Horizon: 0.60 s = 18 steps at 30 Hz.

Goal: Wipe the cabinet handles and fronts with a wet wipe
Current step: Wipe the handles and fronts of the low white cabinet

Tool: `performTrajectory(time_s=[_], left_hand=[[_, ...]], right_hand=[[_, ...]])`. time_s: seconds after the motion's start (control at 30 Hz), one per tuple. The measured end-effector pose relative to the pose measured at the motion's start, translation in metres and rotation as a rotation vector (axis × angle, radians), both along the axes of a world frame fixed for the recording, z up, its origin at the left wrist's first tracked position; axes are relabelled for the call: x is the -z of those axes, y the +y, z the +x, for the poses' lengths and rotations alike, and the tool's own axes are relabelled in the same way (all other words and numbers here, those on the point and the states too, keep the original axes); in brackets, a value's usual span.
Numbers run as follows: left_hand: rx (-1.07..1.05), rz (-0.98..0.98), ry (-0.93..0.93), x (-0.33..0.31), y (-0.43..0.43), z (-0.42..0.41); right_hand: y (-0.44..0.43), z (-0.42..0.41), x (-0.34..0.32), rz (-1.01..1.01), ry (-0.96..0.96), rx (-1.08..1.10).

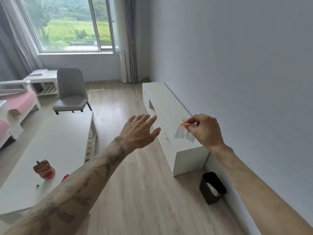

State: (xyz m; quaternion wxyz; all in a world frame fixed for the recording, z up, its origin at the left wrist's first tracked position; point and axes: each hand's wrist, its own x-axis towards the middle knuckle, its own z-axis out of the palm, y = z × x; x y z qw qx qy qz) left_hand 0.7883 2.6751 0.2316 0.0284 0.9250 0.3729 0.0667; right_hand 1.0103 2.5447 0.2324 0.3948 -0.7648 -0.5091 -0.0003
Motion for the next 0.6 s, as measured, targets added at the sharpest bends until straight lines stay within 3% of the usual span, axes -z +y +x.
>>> performTrajectory(time_s=[0.6], left_hand=[[0.181, -0.012, 0.078, 0.034, 0.444, 0.151]], right_hand=[[0.413, 0.129, 0.045, -0.043, 0.007, 0.155]])
